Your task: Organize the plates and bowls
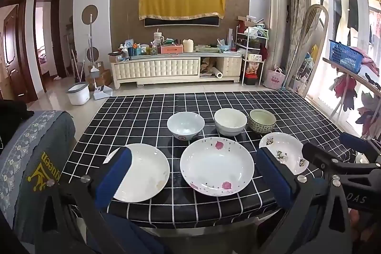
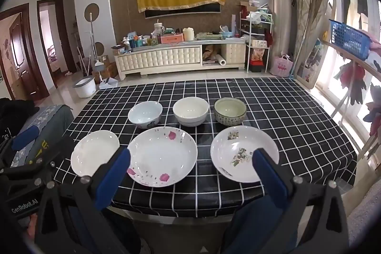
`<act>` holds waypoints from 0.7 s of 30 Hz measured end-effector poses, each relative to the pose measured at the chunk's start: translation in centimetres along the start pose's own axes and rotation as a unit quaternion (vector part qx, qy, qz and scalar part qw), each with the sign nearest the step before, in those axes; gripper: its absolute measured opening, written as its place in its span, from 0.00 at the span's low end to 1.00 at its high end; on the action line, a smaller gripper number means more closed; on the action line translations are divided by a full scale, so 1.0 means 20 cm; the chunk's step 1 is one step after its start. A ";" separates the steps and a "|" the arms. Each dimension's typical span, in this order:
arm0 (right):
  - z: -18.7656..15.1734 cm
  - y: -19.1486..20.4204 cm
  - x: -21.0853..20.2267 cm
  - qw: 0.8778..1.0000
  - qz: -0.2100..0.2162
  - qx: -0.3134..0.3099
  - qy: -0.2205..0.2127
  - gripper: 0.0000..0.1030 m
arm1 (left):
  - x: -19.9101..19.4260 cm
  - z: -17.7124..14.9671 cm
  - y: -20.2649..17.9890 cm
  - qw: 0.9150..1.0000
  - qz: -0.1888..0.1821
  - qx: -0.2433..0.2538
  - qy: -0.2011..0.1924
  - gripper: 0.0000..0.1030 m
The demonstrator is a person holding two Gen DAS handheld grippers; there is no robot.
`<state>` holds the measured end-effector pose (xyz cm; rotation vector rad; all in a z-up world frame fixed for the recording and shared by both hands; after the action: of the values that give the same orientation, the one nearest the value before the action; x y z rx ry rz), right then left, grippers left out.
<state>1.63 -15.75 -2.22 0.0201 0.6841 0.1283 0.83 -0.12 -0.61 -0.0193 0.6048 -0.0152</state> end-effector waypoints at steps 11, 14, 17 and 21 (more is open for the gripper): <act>0.00 0.00 0.00 1.000 -0.002 0.001 0.004 1.00 | 0.01 -0.01 0.00 1.000 -0.002 0.002 0.002 1.00; 0.00 0.00 0.00 1.000 -0.003 0.002 0.005 1.00 | 0.00 -0.01 0.00 1.000 -0.003 0.002 0.003 1.00; -0.01 0.00 0.01 1.000 -0.002 0.005 0.010 1.00 | -0.01 -0.01 0.00 1.000 -0.003 0.002 0.003 1.00; -0.01 0.00 0.00 1.000 -0.006 0.005 0.009 1.00 | 0.00 -0.01 0.00 1.000 -0.009 0.001 0.003 1.00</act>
<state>1.45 -15.68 -2.37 0.0243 0.7023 0.1137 0.68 -0.08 -0.80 -0.0227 0.6109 -0.0325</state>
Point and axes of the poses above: each gripper's, at about its wrist camera, not at the fingertips, and x roughly the way its jaws point, y to its left, z to its top, the point moved 1 cm from there along x, roughly the way its jaws point, and after that the axes turned 4 degrees about y, right-handed, at the moved point
